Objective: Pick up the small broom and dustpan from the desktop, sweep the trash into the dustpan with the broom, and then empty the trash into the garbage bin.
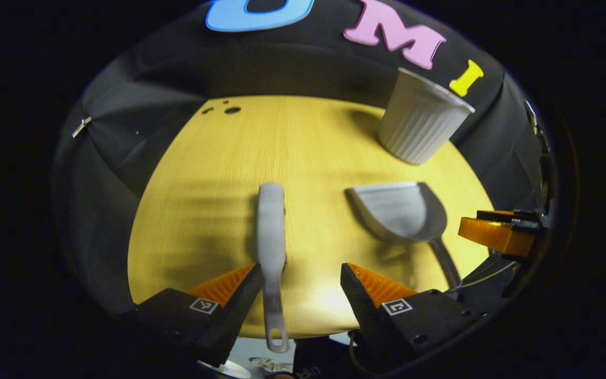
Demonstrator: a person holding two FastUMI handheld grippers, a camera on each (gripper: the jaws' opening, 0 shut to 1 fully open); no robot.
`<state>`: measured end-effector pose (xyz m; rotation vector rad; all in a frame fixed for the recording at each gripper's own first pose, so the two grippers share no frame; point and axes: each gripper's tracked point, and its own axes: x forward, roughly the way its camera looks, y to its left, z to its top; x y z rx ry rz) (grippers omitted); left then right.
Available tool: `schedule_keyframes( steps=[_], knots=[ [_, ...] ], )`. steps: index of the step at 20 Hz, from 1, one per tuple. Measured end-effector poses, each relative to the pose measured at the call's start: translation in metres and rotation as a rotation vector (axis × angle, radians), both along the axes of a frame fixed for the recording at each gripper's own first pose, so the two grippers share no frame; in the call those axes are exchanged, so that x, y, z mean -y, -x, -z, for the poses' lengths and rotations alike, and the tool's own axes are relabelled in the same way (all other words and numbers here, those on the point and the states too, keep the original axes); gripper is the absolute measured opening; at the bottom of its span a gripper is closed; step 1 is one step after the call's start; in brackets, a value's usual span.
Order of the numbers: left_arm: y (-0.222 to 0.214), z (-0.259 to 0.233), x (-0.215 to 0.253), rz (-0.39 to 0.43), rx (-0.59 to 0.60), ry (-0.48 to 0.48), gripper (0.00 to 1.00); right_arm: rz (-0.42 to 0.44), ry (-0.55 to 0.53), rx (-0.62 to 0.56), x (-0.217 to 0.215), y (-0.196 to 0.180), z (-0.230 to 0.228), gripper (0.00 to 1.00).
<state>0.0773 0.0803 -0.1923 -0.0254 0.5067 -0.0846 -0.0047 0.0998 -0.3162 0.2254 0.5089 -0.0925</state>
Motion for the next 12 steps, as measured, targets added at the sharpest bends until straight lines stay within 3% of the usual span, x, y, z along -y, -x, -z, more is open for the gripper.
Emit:
schedule_keyframes(
  steps=[6, 12],
  knots=[
    [0.025, -0.1, 0.005, -0.012, 0.321, -0.068, 0.96, 0.141, 0.016, 0.316, 0.03, 0.019, -0.092, 0.99],
    [0.053, -0.182, 0.02, 0.0, 0.567, -0.063, 0.96, 0.22, 0.15, 0.565, 0.051, 0.055, -0.164, 0.99]
  ],
)
